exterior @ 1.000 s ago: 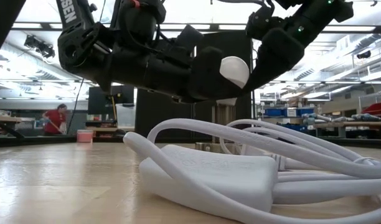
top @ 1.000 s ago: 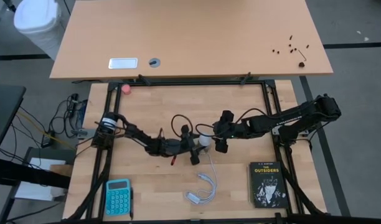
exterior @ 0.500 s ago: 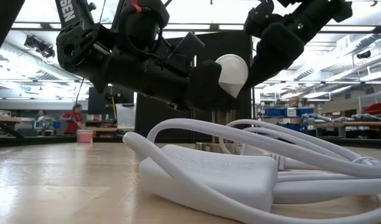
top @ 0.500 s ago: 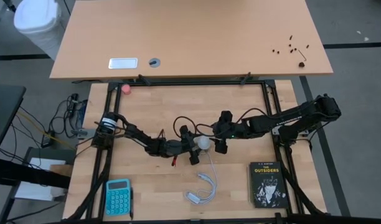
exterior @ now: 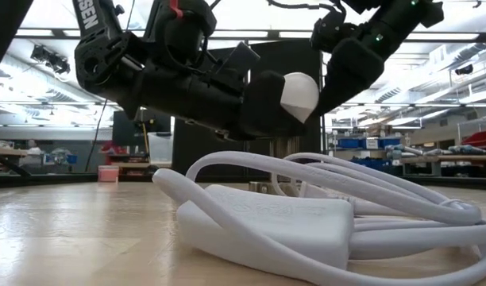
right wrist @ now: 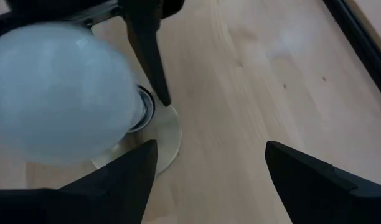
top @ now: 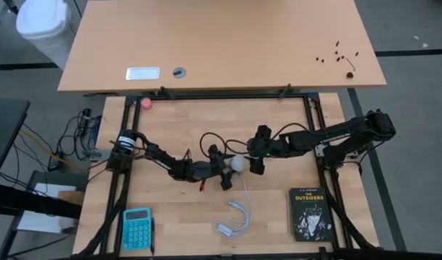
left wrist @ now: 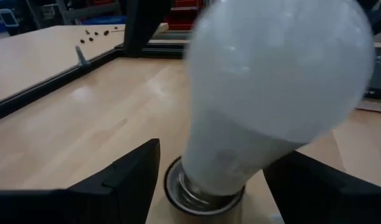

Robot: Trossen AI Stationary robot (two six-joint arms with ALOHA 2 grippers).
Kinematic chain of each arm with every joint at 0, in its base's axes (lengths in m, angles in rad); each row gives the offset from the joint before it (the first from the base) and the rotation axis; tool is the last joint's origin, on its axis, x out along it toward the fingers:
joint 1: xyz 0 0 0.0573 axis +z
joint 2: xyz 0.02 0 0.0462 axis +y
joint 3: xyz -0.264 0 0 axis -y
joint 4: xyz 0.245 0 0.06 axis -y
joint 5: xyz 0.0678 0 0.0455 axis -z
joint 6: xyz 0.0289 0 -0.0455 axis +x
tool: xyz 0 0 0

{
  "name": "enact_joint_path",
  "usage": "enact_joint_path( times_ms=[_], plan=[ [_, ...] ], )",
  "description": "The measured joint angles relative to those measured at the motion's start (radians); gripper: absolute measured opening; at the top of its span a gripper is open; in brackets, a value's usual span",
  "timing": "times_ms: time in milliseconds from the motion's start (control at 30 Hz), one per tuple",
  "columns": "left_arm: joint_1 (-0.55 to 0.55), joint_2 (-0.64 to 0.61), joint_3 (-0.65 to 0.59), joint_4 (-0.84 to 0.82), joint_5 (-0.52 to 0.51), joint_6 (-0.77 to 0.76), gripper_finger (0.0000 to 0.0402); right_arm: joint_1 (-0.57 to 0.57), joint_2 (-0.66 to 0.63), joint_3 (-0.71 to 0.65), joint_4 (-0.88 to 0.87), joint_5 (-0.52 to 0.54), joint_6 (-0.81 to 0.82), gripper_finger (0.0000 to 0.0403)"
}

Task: Screw lightbulb
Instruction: Insert the white lightbulb into the silver lamp

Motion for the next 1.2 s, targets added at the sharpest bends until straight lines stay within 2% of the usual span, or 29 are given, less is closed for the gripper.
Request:
enact_joint_path(
  times_ms=[367,633,900,1200],
  plan=[
    [0.015,0.000,0.000,0.007,-0.010,-0.037,0.0280,-0.013,0.000,0.021,-0.029,-0.025,-0.019,0.0309],
    [-0.005,0.000,0.000,0.045,-0.107,-0.042,0.0280,-0.015,-0.037,0.021,-0.037,-0.051,-0.012,0.0309],
    [-0.006,0.000,0.000,0.044,-0.090,-0.110,0.0280,-0.026,-0.061,0.021,-0.043,-0.077,-0.003,0.0309],
    [-0.030,0.000,0.000,0.058,-0.086,-0.109,0.0280,-0.026,-0.061,0.021,-0.079,-0.077,-0.002,0.0309]
  ],
)
